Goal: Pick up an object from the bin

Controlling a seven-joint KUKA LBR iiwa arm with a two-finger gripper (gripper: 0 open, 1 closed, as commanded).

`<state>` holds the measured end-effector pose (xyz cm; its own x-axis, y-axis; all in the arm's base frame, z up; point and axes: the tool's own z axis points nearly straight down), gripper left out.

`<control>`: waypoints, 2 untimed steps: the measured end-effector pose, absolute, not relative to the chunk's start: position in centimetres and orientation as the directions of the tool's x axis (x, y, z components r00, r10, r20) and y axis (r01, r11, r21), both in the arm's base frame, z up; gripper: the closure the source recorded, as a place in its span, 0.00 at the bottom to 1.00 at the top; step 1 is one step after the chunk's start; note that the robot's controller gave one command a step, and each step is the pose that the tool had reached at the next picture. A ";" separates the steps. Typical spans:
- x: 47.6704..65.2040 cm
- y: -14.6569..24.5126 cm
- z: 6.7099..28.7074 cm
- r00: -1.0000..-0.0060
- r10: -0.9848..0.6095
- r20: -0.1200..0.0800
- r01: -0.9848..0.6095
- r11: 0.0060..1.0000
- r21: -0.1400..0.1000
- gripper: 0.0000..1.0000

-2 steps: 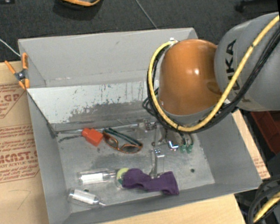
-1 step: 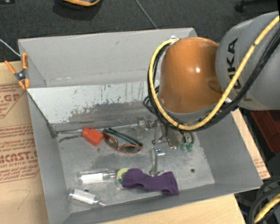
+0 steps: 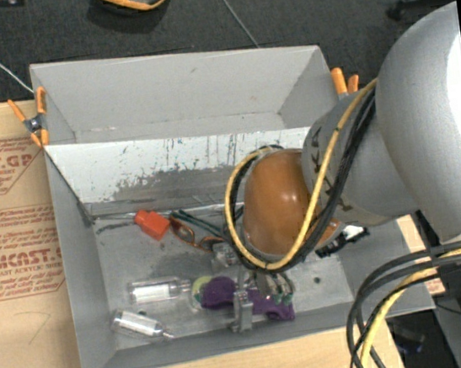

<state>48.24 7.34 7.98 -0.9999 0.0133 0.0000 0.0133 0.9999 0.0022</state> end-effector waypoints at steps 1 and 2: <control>48.0 5.7 16.0 -0.999 0.036 -0.002 0.036 0.999 0.002 0.00; 48.4 7.4 8.0 -1.000 0.014 -0.007 0.014 1.000 0.004 0.00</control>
Offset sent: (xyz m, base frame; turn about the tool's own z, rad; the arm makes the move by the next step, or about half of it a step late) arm 0.0000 0.0000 0.0000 0.0000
